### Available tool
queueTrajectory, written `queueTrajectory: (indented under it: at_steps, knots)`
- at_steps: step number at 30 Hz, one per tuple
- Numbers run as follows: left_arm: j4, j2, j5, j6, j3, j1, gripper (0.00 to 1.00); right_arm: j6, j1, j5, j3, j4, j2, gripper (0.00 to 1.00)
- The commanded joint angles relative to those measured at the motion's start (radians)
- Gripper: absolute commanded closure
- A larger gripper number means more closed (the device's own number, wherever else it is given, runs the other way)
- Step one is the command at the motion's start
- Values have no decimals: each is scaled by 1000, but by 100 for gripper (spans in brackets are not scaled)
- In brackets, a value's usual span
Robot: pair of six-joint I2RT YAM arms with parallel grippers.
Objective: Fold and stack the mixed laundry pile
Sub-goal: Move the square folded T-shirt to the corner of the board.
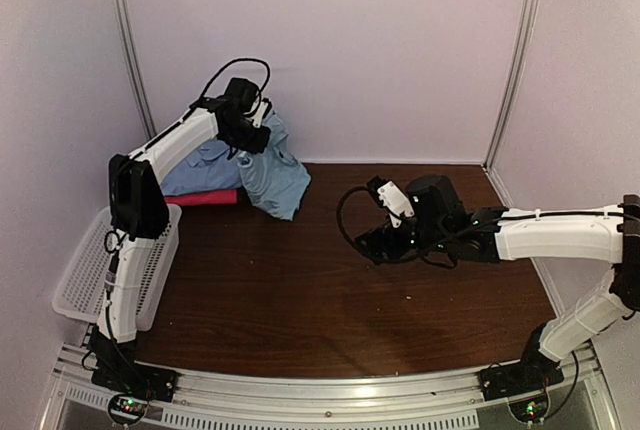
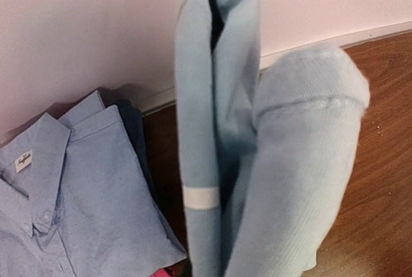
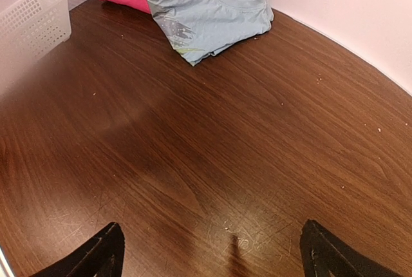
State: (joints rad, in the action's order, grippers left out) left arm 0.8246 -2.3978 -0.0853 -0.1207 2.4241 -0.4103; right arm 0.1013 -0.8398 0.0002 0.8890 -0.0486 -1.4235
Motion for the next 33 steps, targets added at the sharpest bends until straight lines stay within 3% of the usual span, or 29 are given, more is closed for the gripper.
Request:
queueTrajectory:
  at_steps: [1,21,33]
  knots:
    - [-31,120,18,18,54,-1,100,6,5,1,9,15,-2,5]
    - [-61,191,38,-43,110,1,100,3,4,10,1,4,12,4]
    - [-86,217,22,-66,34,89,100,-2,5,5,10,9,-8,3]
